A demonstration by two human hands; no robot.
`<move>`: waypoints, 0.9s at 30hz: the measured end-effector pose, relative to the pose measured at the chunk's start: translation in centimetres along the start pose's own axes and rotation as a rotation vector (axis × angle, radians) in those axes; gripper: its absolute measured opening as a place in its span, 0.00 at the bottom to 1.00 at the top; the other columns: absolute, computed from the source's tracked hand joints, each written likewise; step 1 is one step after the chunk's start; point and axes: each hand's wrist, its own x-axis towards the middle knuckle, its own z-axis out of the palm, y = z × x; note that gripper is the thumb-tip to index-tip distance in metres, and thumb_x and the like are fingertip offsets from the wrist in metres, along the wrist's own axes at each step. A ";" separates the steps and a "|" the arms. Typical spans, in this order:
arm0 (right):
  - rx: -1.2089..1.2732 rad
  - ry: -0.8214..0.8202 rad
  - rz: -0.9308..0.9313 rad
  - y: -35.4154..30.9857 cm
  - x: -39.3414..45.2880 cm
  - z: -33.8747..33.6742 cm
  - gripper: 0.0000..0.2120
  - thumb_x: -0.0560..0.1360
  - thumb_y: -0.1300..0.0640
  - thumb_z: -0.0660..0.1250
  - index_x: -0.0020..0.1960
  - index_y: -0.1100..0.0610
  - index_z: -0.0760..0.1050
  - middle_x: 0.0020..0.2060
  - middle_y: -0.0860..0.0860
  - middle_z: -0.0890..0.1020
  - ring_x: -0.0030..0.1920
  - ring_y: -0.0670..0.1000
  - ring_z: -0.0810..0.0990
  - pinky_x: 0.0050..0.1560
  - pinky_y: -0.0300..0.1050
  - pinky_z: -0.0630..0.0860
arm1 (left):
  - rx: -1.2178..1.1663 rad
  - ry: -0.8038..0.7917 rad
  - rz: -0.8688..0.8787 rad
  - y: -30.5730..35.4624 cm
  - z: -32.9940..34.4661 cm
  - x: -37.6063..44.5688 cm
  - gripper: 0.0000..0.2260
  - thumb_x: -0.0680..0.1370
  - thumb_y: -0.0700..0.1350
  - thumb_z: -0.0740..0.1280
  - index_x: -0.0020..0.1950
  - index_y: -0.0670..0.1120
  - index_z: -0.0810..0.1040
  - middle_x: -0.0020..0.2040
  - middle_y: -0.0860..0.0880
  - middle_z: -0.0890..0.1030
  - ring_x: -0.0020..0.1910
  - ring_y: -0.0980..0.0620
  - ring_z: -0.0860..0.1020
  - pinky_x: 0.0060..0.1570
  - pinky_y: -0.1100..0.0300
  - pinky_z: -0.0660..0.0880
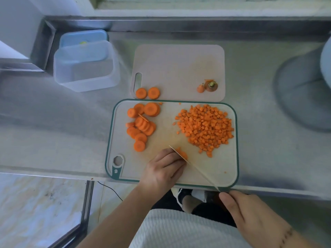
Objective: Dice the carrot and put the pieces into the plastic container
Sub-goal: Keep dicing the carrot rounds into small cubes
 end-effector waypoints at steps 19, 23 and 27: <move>0.024 -0.028 0.022 -0.4 0.1 0.3 0.30 0.68 0.31 0.38 0.47 0.42 0.75 0.42 0.37 0.81 0.49 0.39 0.78 0.50 0.29 0.69 | 0.008 0.017 -0.009 0.1 -0.2 -0.4 0.01 0.76 0.35 0.74 0.46 0.39 0.86 0.48 0.45 0.84 0.51 0.44 0.82 0.55 0.53 0.79; -0.041 -0.007 -0.050 -1.7 1.9 1.2 0.28 0.71 0.32 0.37 0.38 0.48 0.68 0.30 0.45 0.75 0.33 0.44 0.73 0.40 0.40 0.71 | -0.007 0.006 -0.010 0.0 -0.4 -0.3 0.02 0.76 0.35 0.74 0.46 0.38 0.86 0.48 0.45 0.84 0.51 0.43 0.83 0.53 0.53 0.80; 0.170 -0.017 0.016 -1.8 1.6 -0.2 0.25 0.72 0.34 0.46 0.30 0.51 0.66 0.24 0.43 0.74 0.28 0.43 0.72 0.32 0.35 0.67 | -0.006 -0.009 -0.013 0.1 -0.4 -0.4 0.02 0.74 0.34 0.75 0.45 0.37 0.85 0.47 0.44 0.83 0.47 0.42 0.81 0.49 0.52 0.79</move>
